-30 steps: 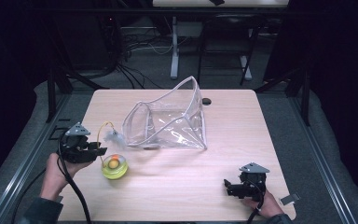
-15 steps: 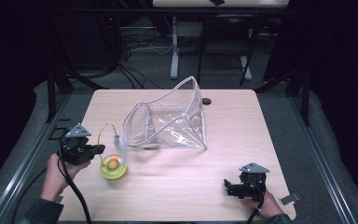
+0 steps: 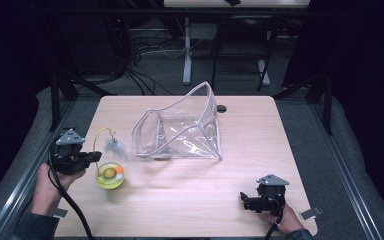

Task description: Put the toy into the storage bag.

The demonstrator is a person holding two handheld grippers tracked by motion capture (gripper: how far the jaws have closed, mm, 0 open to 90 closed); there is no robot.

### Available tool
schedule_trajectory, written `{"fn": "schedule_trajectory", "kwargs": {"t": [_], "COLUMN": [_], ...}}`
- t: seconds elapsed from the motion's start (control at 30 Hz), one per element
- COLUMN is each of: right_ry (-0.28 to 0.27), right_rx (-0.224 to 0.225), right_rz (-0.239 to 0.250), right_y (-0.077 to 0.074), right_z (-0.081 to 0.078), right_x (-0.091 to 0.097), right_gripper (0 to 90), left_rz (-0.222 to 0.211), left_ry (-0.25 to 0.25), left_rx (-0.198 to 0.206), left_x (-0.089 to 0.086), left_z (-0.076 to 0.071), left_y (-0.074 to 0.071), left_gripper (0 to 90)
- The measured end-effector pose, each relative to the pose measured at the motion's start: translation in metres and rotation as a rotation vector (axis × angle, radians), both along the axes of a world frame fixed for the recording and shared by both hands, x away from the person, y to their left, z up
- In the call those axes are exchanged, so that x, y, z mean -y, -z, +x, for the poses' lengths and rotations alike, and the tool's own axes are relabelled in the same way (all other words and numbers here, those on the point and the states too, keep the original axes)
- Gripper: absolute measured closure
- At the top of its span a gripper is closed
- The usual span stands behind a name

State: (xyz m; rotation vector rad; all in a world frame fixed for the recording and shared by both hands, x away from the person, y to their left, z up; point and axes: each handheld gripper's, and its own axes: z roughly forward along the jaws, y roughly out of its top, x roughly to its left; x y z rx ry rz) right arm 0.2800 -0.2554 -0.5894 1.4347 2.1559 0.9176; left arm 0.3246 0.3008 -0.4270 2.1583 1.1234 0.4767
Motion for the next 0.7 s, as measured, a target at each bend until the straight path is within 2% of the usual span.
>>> {"fn": "schedule_trajectory", "kwargs": {"t": [0.2,0.3,0.43,0.7], "right_ry": [0.001,0.001,-0.001,0.0], "right_rx": [-0.001,-0.001,0.001,0.0], "right_rz": [0.0,-0.001,0.0,0.0], "right_y": [0.0,0.0,0.0,0.0], "right_z": [0.0,0.0,0.0,0.0], "right_x": [0.0,0.0,0.0,0.0], "right_gripper": [0.0,0.0,0.0,0.0], "left_rz": [0.002,0.003,-0.017,0.001], "left_ry": [-0.036,-0.047,-0.059,-0.082], "left_rx": [0.011,0.003,-0.01,-0.019], "left_x": [-0.011,-0.015,-0.021,-0.029], "left_z": [0.004,0.008,0.017,0.034], "left_y": [-0.001,-0.001,-0.001,-0.007], "left_gripper": [88.3,88.3,88.3,88.3]}}
